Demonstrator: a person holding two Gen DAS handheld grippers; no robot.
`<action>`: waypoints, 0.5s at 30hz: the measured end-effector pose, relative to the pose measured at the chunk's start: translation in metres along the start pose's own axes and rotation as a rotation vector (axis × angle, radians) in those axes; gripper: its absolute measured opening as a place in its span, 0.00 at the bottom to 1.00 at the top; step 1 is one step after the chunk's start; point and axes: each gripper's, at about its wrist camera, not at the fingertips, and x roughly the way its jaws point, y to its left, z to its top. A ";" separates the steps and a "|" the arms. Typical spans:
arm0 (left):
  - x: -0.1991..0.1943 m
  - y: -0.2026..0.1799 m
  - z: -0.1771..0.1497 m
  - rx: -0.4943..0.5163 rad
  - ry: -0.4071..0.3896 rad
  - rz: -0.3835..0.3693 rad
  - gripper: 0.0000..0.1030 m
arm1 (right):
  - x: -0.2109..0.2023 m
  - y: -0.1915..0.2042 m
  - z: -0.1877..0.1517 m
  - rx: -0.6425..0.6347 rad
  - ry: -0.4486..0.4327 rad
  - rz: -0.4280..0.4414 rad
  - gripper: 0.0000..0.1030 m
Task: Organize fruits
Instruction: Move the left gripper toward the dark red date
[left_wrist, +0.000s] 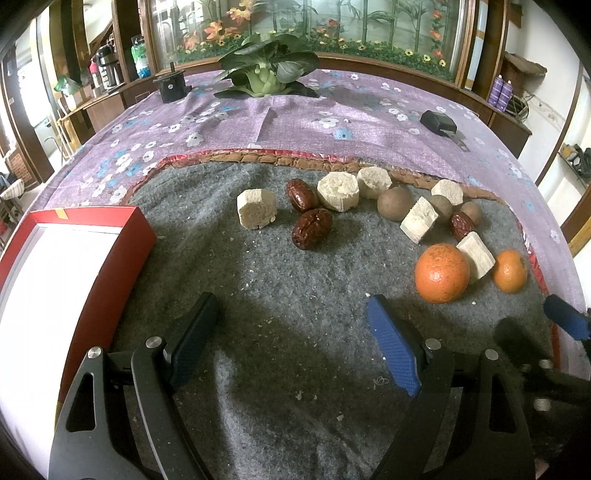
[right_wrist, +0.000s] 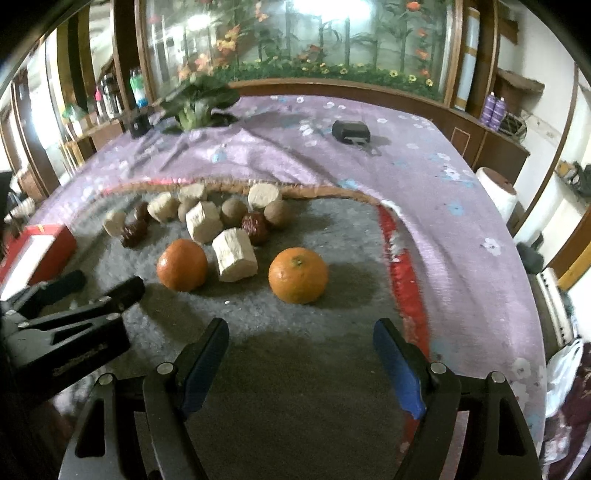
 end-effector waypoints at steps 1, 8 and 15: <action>0.000 0.000 0.000 0.000 0.000 0.000 0.81 | -0.004 -0.004 0.000 0.012 -0.003 0.016 0.77; -0.001 0.003 0.000 0.026 0.011 -0.015 0.81 | -0.012 -0.009 -0.004 0.006 0.000 0.038 0.77; -0.008 0.009 -0.001 0.065 0.051 -0.075 0.81 | -0.016 -0.009 -0.005 0.007 -0.015 0.049 0.77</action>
